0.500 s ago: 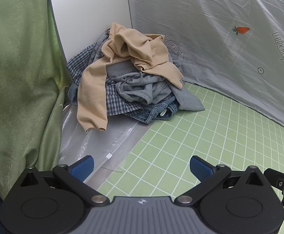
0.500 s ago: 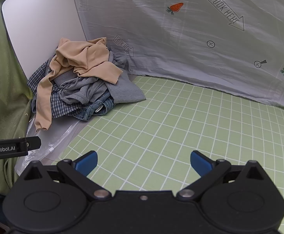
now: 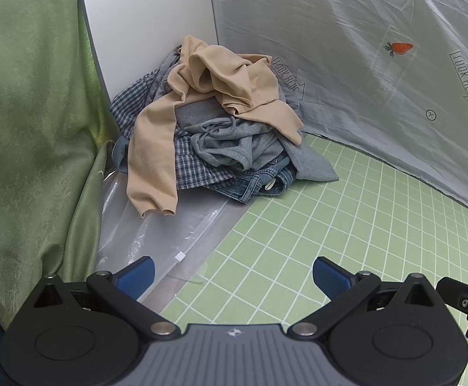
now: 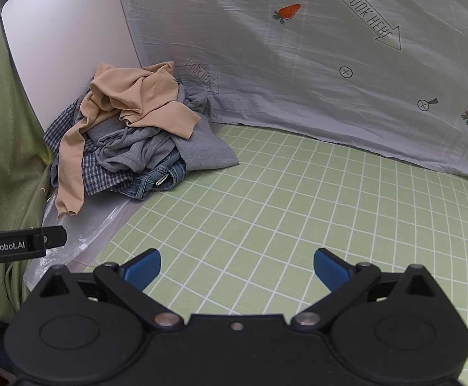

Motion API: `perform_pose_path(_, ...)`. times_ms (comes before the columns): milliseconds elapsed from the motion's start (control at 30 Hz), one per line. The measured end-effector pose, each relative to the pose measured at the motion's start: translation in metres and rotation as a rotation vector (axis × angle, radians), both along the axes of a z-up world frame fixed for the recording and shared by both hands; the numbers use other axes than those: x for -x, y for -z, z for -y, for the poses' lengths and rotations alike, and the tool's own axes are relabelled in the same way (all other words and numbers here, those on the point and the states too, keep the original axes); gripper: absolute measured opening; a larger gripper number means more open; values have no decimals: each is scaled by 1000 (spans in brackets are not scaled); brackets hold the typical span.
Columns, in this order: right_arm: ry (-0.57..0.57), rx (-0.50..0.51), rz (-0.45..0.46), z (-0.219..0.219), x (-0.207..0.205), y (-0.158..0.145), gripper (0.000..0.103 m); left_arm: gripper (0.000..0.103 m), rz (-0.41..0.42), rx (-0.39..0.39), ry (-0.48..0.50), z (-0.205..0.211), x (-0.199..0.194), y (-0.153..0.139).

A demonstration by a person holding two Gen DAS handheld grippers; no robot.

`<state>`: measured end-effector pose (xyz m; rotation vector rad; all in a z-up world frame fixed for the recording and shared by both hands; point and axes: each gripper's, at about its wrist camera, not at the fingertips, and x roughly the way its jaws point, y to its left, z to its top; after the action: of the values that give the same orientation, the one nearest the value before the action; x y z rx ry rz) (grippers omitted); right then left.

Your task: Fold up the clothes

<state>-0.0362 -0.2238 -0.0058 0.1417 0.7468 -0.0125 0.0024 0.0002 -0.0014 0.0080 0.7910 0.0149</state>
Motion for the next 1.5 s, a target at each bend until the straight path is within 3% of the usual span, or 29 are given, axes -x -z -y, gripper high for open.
perform_pose_path(1500,11,-1,-16,-5,0,9,102,103,-21,-7,-4,1,-2,5)
